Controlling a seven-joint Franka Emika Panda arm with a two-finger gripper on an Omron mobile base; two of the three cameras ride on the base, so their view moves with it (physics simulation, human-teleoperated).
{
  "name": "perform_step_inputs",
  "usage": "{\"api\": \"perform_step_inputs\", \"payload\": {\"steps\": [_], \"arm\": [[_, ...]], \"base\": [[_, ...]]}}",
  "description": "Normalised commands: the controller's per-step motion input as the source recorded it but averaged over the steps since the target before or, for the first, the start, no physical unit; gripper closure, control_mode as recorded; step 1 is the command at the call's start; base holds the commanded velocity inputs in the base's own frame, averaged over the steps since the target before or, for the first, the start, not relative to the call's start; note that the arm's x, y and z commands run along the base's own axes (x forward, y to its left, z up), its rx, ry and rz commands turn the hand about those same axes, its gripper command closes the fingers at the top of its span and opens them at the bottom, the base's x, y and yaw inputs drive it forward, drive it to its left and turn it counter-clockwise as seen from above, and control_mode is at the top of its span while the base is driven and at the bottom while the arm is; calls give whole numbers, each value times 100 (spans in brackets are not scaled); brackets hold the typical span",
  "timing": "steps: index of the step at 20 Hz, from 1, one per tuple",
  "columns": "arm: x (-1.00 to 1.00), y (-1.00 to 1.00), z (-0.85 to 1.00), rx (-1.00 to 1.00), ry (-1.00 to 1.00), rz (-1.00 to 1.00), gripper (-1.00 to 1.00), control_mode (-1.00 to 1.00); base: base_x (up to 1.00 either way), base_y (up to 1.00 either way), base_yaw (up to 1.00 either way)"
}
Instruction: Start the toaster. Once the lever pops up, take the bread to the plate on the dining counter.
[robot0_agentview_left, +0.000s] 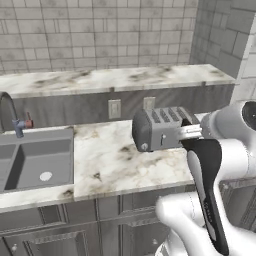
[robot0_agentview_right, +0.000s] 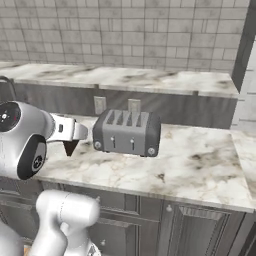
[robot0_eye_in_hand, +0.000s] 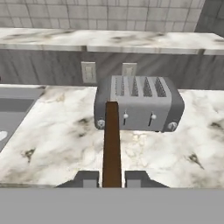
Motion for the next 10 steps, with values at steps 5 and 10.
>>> {"api": "perform_step_inputs", "payload": {"steps": [5, 10], "arm": [[0, 0, 0, 0, 0, 0, 100, 100], [0, 0, 0, 0, 0, 0, 100, 100]], "base": [[-93, 56, 40], [-21, 43, 93]]}}
